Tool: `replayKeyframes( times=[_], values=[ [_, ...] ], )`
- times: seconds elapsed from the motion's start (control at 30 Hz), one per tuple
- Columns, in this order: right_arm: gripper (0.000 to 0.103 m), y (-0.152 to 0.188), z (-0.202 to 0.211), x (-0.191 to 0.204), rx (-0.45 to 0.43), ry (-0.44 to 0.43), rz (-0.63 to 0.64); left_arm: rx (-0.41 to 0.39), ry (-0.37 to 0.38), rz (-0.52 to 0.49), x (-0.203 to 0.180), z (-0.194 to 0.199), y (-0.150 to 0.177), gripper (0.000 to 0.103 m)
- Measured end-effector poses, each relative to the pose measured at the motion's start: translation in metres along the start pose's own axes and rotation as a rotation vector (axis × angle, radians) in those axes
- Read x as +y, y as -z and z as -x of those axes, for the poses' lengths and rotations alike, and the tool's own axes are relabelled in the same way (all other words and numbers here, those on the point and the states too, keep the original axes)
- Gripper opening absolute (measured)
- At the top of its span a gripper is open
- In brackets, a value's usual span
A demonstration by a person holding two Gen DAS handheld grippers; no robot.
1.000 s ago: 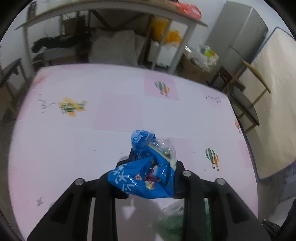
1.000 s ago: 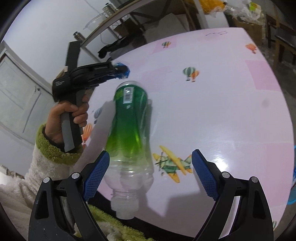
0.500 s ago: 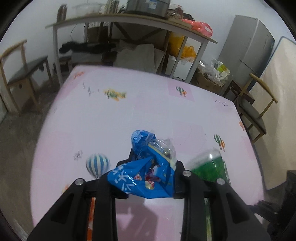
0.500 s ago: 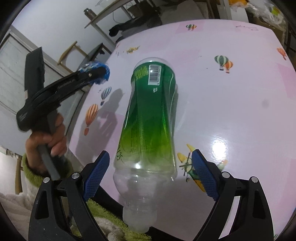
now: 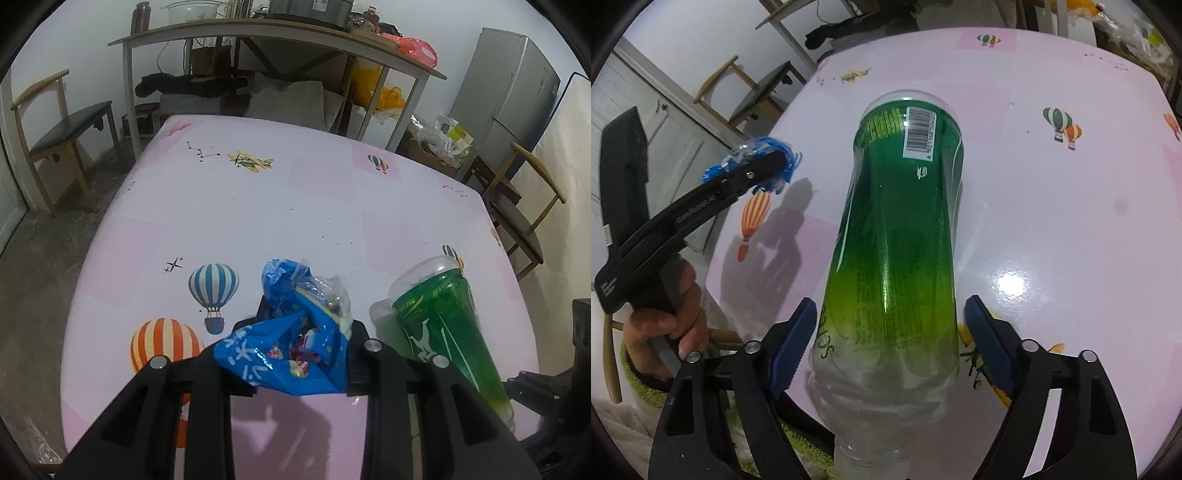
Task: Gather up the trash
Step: 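Grasp the blue candy wrapper with the left gripper while the right gripper grasps the green bottle, then carry the wrapper and green bottle over the blue wastebasket with both grippers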
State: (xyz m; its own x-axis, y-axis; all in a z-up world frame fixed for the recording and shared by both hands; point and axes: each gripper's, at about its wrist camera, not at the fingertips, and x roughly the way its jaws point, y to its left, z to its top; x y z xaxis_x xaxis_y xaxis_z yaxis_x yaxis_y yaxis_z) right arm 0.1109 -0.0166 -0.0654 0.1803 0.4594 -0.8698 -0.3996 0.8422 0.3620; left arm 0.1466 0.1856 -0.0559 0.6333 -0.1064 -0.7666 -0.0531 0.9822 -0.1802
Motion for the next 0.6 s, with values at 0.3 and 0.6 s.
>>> replayKeyframes(
  times=[0.3,0.6],
  values=[
    [0.065,0.006,0.001,0.0,0.003,-0.017,-0.004,-0.001,-0.023,-0.059,-0.012,-0.001,0.009,0.028],
    [0.065,0.01,0.008,-0.008,-0.032,-0.001,-0.039,-0.017,-0.04,-0.094,-0.02,0.0,0.009,0.028]
  ],
)
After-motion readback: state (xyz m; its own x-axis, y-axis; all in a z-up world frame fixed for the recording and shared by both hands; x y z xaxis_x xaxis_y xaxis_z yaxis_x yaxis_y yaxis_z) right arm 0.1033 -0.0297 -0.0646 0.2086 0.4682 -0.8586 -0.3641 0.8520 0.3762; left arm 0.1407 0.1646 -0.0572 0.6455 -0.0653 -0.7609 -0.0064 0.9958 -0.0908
